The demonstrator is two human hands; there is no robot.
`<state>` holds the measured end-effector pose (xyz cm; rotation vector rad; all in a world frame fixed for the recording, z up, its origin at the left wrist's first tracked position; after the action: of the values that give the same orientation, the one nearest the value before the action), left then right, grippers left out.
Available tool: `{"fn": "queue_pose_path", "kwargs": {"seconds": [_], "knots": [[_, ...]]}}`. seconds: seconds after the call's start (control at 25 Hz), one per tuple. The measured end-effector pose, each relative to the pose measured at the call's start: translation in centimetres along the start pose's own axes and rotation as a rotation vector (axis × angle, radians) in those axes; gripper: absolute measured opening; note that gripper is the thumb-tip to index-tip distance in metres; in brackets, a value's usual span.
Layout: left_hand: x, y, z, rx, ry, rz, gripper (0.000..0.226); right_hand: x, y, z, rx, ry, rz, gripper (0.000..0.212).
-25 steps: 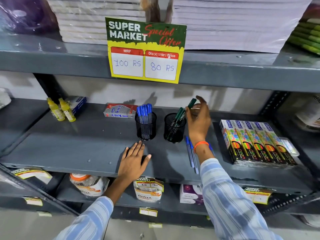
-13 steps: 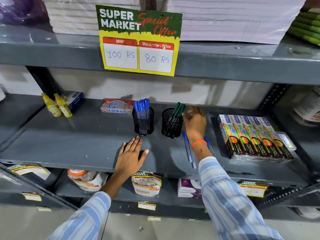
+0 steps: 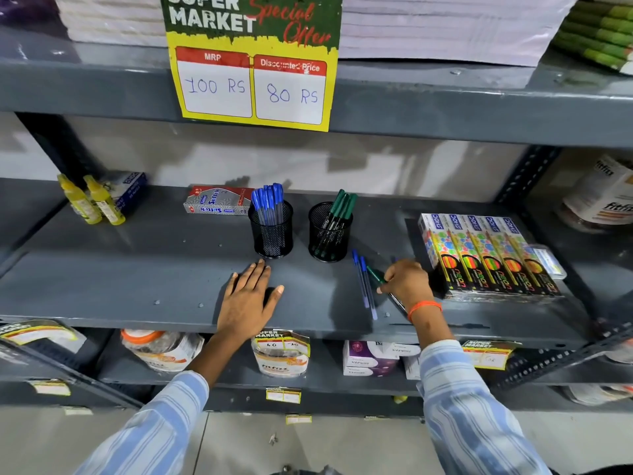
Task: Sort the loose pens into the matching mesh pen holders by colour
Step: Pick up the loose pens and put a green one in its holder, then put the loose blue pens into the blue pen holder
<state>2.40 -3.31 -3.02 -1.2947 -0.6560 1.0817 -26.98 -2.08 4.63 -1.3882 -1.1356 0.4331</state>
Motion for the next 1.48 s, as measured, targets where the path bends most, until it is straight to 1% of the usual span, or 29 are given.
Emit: {"fn": "queue_pose_path", "kwargs": {"seconds": [0.04,0.12,0.2,0.28,0.4,0.48,0.52,0.6,0.64,0.76,0.84,1.0,1.08,1.16,1.24,1.32,1.4,1.44,1.48], "knots": [[0.0,0.0,0.0,0.002,0.000,-0.002,0.076,0.2,0.2,0.0,-0.014,-0.015,0.051,0.026],[-0.1,-0.1,0.0,0.003,-0.002,0.001,0.080,0.5,0.1,-0.3,-0.119,-0.043,0.147,0.018],[0.0,-0.1,0.0,-0.003,-0.003,0.005,0.081,1.2,-0.8,-1.4,-0.298,-0.097,0.222,0.014],[0.1,-0.1,0.0,-0.007,-0.001,0.000,0.081,2.1,-2.1,-2.9,-0.537,-0.172,0.339,0.014],[0.1,-0.2,0.0,-0.009,0.004,0.006,0.081,3.1,-4.1,-5.6,-0.925,-0.347,0.481,0.030],[0.0,-0.3,0.0,-0.022,0.002,0.009,0.079,3.0,-4.9,-7.3,-1.103,-0.424,0.519,0.047],[0.0,-0.2,0.0,-0.029,-0.003,0.010,0.077,2.8,-5.3,-8.1,-1.152,-0.444,0.534,0.057],[0.1,-0.2,0.0,-0.032,-0.010,0.009,0.072,2.3,-5.5,-9.7,-1.144,-0.465,0.553,0.072],[0.1,-0.2,0.1,-0.028,-0.010,0.006,0.070,1.9,-5.3,-10.4,-1.088,-0.470,0.553,0.073],[0.2,-0.2,0.1,-0.027,-0.008,0.014,0.070,0.7,-4.2,-12.1,-0.825,-0.442,0.511,0.061],[0.2,-0.2,0.1,-0.031,-0.008,0.018,0.065,0.0,-3.4,-12.7,-0.669,-0.401,0.481,0.059],[0.1,-0.1,0.0,-0.035,-0.010,0.017,0.061,-0.9,-2.1,-13.1,-0.456,-0.360,0.467,0.050],[0.1,-0.1,0.1,-0.033,-0.009,0.010,0.061,-1.1,-1.7,-13.0,-0.387,-0.341,0.484,0.050],[0.2,-0.1,0.1,-0.031,-0.005,0.012,0.062,-1.1,-1.9,-12.9,-0.368,-0.347,0.491,0.054],[0.2,-0.2,0.1,-0.024,-0.003,0.012,0.061,-0.8,-2.4,-12.6,-0.419,-0.367,0.515,0.054],[0.2,-0.2,0.1,-0.012,-0.001,0.013,0.061,-0.3,-2.8,-11.1,-0.569,-0.365,0.572,0.043],[0.2,-0.1,0.2,-0.004,-0.002,0.013,0.062,0.1,-2.4,-8.6,-0.714,-0.324,0.582,0.025],[0.2,-0.1,0.1,-0.002,-0.004,0.013,0.063,0.1,-1.8,-7.1,-0.714,-0.285,0.545,0.017],[0.1,-0.1,0.1,-0.002,-0.005,0.015,0.065,0.0,-1.1,-5.8,-0.650,-0.234,0.480,0.016]]}}
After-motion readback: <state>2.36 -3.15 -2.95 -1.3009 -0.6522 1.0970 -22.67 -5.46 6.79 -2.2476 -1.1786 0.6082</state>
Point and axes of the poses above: each hand's wrist, its own x-axis away from the middle knuckle, its own y-axis out of the palm, z = x × y, the point moved 2 cm from there along -x, towards the middle knuckle, and after that the axes turned 10 degrees about y, right-handed, at the moved point
